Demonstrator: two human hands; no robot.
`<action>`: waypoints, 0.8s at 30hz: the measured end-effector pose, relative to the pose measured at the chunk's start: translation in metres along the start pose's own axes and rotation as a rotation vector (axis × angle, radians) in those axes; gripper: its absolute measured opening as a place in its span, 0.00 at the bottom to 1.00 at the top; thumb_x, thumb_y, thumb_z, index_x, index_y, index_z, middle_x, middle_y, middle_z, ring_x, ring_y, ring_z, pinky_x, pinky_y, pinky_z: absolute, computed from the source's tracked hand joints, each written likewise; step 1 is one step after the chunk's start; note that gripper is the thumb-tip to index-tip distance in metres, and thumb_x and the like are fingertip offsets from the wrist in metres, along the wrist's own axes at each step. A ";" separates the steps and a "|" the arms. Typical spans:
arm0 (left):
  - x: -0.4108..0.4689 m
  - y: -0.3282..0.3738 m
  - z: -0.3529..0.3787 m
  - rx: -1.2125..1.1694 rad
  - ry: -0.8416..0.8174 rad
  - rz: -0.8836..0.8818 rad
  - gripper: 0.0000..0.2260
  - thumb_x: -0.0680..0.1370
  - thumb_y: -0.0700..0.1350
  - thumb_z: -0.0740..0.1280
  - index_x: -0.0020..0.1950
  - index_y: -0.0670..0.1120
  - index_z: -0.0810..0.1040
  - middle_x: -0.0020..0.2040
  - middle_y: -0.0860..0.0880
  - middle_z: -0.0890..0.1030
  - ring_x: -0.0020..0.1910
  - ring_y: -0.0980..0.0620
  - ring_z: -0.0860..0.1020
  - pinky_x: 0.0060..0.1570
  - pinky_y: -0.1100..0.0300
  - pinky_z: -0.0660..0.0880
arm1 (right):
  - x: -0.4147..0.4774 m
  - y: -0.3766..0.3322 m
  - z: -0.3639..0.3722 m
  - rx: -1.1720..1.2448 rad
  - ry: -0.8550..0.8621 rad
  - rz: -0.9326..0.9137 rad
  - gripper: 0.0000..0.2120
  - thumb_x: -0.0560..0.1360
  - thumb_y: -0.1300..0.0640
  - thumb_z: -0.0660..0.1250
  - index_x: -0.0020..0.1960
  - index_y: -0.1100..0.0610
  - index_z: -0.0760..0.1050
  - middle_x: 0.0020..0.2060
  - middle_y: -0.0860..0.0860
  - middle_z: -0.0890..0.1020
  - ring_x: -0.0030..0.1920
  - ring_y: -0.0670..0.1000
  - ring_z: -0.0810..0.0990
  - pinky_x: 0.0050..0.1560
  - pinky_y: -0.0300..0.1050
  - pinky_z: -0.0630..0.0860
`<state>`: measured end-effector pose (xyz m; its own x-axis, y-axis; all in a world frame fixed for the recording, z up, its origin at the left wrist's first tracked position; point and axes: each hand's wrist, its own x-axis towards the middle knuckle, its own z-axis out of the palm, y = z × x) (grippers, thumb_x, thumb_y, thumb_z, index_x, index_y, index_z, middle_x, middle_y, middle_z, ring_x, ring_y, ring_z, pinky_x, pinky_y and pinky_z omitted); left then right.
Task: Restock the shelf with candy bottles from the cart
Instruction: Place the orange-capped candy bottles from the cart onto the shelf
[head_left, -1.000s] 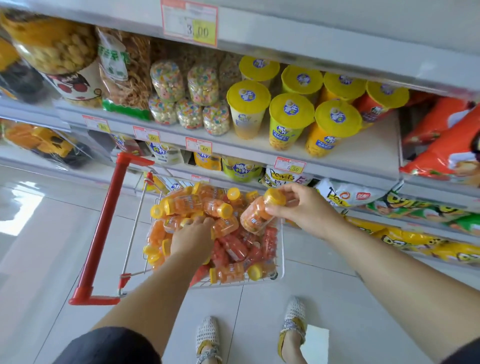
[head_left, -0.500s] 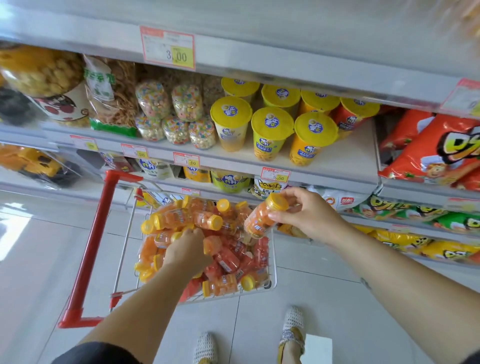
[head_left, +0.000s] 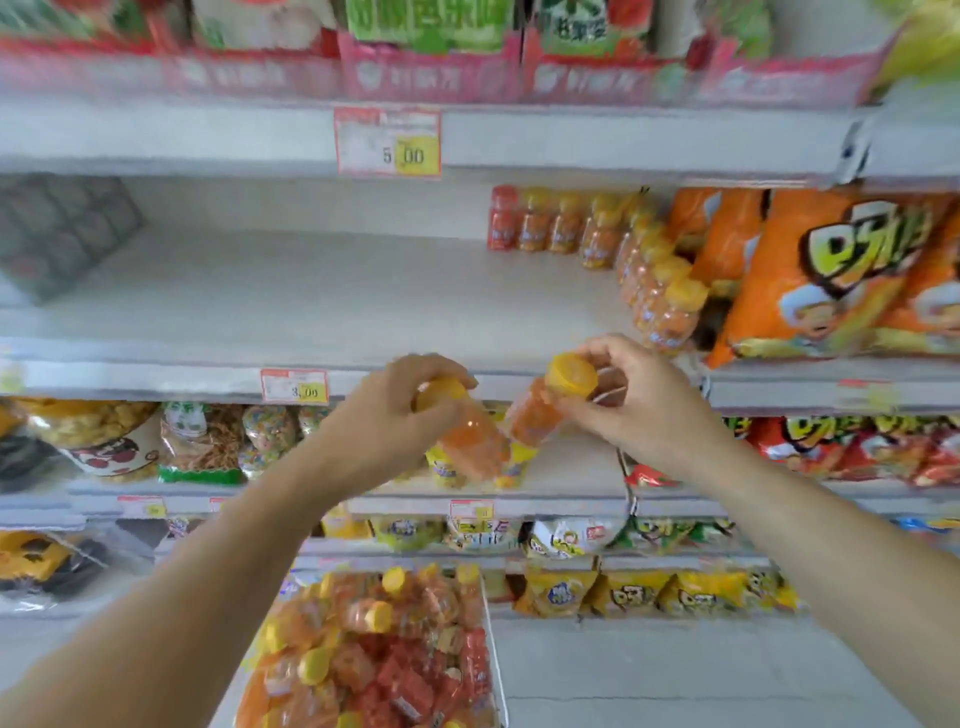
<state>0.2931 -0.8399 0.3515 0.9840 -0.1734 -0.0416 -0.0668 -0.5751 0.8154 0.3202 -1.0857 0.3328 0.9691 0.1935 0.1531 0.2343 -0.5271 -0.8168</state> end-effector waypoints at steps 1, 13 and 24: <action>0.011 0.012 0.000 -0.010 0.051 0.032 0.15 0.67 0.58 0.66 0.52 0.59 0.80 0.48 0.55 0.81 0.41 0.51 0.80 0.39 0.55 0.78 | 0.006 -0.006 -0.010 -0.027 0.059 -0.045 0.15 0.69 0.51 0.77 0.50 0.44 0.74 0.46 0.44 0.82 0.42 0.45 0.82 0.45 0.42 0.79; 0.130 0.042 0.042 0.410 0.234 0.174 0.19 0.78 0.50 0.64 0.70 0.56 0.72 0.67 0.53 0.73 0.61 0.46 0.75 0.57 0.50 0.74 | 0.119 0.011 -0.044 -0.822 0.100 -0.124 0.26 0.70 0.47 0.73 0.65 0.52 0.72 0.58 0.52 0.80 0.56 0.57 0.78 0.50 0.47 0.72; 0.173 0.027 0.053 0.376 0.048 0.249 0.18 0.82 0.43 0.60 0.72 0.55 0.71 0.72 0.55 0.71 0.66 0.47 0.71 0.65 0.49 0.70 | 0.167 0.035 -0.054 -1.179 0.071 -0.010 0.20 0.77 0.54 0.60 0.68 0.46 0.70 0.65 0.49 0.77 0.68 0.55 0.69 0.73 0.56 0.54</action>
<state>0.4524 -0.9274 0.3355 0.9363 -0.3110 0.1633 -0.3491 -0.7724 0.5305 0.4947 -1.1161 0.3597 0.9603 0.1749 0.2172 0.1324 -0.9714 0.1972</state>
